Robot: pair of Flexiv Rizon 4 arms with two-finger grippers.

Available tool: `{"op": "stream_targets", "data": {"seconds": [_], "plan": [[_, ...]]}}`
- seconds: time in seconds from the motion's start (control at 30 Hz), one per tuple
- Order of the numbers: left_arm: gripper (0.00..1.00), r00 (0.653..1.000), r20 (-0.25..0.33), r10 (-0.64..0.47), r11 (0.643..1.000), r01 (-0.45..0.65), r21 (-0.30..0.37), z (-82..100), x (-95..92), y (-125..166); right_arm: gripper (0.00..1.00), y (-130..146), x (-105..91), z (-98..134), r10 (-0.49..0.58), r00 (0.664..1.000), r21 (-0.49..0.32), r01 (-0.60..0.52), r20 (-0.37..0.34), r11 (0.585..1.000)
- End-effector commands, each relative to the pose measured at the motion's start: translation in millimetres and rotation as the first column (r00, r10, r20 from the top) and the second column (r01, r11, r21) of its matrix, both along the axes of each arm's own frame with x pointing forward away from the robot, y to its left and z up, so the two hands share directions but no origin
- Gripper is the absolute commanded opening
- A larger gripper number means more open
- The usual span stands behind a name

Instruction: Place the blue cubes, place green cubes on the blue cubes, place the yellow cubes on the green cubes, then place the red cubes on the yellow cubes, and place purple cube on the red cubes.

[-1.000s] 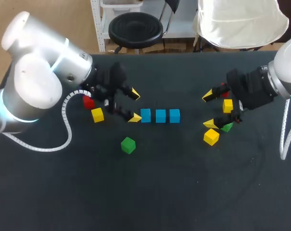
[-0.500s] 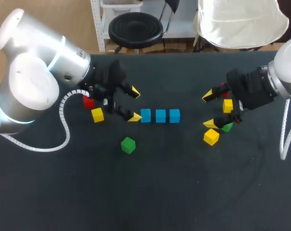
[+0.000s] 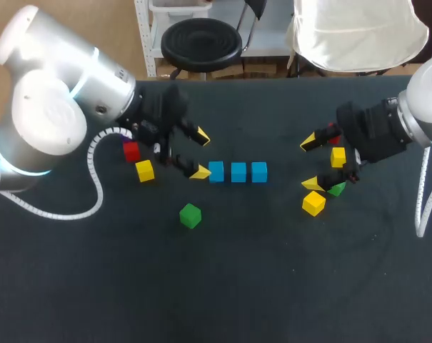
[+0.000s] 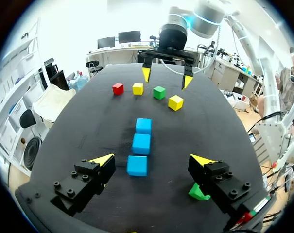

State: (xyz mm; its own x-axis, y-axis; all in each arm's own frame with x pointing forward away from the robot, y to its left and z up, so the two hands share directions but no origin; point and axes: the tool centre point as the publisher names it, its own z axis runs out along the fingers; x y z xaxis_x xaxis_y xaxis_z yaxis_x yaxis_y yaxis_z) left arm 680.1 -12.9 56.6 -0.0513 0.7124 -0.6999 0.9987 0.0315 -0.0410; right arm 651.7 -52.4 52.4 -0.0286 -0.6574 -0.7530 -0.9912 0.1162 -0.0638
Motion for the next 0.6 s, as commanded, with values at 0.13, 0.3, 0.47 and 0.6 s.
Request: {"op": "stream_targets", "data": {"seconds": [0.13, 0.3, 0.47, 0.6], "plan": [[1.00, 1.000, -0.019, -0.014, 1.000, 0.014, 0.021, 6.2, 22.2, 7.5, 1.00, -0.2, 0.1, -1.0, 0.001, 1.000, 0.004, -0.001, 0.002, 1.000], [1.00, 1.000, -0.019, -0.014, 1.000, 0.014, 0.021, 6.2, 22.2, 7.5, 1.00, -0.2, 0.1, -1.0, 0.001, 1.000, 0.004, -0.001, 0.002, 1.000], [1.00, 1.000, -0.019, -0.014, 1.000, 0.014, 0.021, 6.2, 22.2, 7.5, 1.00, -0.2, 0.1, -1.0, 0.001, 1.000, 0.004, -0.001, 0.002, 1.000], [1.00, 1.000, -0.019, -0.014, 1.000, 0.014, 0.021, 6.2, 22.2, 7.5, 1.00, -0.2, 0.1, -1.0, 0.001, 1.000, 0.004, -0.001, 0.002, 1.000]]}}
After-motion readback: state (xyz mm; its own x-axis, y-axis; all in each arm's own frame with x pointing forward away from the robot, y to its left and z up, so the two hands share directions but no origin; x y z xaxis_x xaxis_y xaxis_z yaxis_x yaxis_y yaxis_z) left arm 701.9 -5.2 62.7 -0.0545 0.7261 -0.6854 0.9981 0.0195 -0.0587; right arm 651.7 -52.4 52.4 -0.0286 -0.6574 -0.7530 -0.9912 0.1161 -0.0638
